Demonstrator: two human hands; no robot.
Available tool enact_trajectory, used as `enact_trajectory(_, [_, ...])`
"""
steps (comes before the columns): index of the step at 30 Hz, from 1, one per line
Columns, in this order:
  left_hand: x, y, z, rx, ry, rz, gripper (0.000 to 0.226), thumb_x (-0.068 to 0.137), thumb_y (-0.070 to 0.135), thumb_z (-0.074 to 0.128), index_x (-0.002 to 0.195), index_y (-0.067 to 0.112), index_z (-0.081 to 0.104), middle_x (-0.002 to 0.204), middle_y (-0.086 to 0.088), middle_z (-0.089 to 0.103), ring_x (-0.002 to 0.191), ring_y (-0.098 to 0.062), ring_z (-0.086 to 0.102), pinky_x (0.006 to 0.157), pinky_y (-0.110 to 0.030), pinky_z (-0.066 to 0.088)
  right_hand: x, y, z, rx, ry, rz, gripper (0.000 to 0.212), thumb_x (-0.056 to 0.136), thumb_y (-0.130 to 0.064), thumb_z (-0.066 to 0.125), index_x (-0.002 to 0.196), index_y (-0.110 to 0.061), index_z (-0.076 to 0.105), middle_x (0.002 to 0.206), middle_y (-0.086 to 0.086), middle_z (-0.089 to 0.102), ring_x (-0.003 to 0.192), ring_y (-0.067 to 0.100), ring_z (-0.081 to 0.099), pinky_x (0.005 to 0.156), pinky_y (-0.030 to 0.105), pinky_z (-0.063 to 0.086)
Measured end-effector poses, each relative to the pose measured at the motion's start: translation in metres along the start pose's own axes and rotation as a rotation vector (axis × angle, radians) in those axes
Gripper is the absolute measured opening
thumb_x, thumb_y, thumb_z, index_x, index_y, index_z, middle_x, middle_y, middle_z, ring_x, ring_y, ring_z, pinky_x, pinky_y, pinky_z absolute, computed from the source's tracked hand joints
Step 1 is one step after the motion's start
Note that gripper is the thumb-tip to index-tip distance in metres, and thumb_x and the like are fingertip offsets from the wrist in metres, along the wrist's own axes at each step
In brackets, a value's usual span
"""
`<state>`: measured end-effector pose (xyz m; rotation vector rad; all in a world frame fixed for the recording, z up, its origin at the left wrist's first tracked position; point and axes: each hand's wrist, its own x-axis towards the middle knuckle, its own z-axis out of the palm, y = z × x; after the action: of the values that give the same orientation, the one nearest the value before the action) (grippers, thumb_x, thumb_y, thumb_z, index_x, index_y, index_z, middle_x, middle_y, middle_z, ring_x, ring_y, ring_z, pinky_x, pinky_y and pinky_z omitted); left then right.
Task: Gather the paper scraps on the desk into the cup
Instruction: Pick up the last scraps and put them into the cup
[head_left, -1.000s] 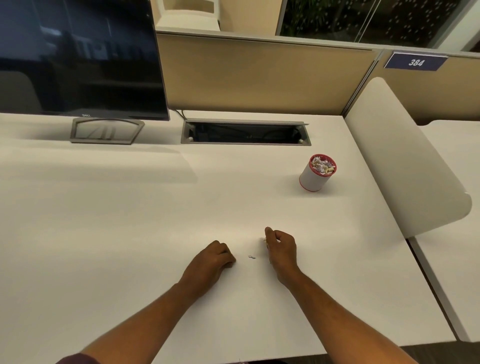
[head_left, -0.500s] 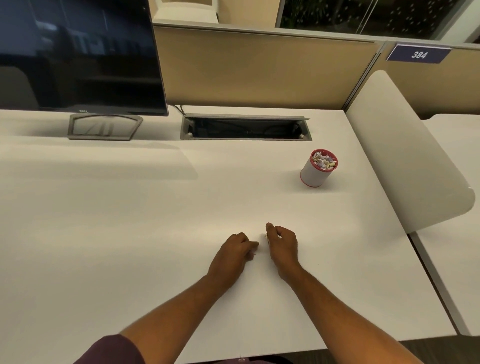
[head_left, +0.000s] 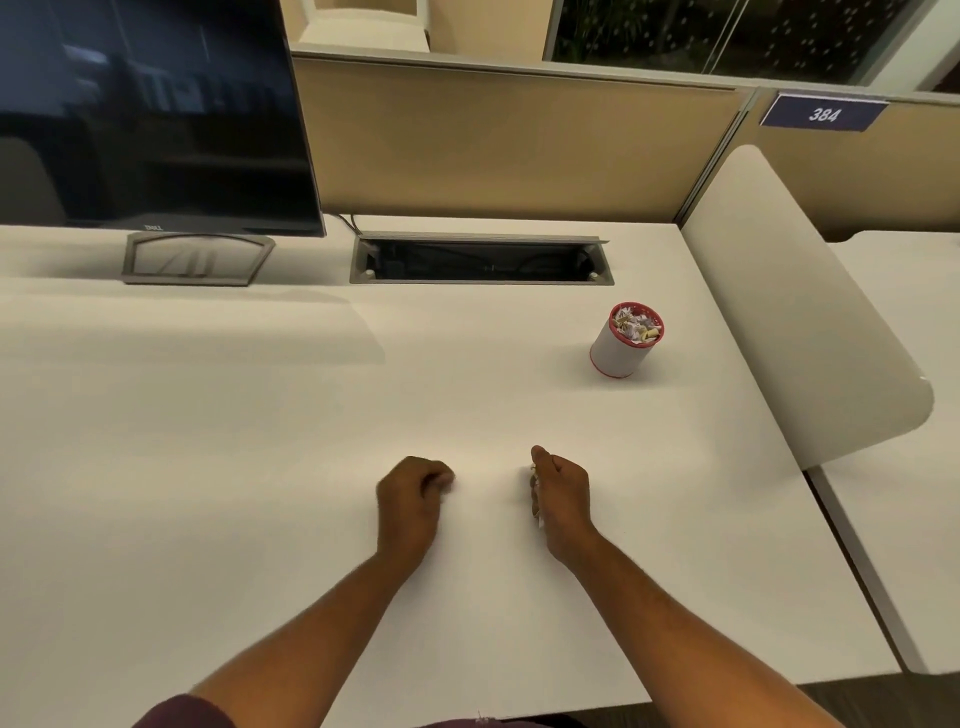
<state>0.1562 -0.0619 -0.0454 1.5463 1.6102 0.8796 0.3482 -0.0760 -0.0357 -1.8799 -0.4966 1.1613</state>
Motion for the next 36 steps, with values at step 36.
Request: enact_trajectory(36, [0.129, 0.223, 0.141, -0.52, -0.018, -0.268, 0.012, 0.09, 0.018, 0.072, 0.1, 0.014, 0.077, 0.093, 0.002, 0.076, 0.082, -0.011, 0.069, 0.074, -0.02, 0.057, 0.12, -0.197, -0.07, 0.588, 0.283, 0.095, 0.033, 0.093, -0.04, 0.06, 0.112, -0.014, 0.063, 0.104, 0.006, 0.068, 0.091, 0.024, 0.067, 0.075, 0.034, 0.058])
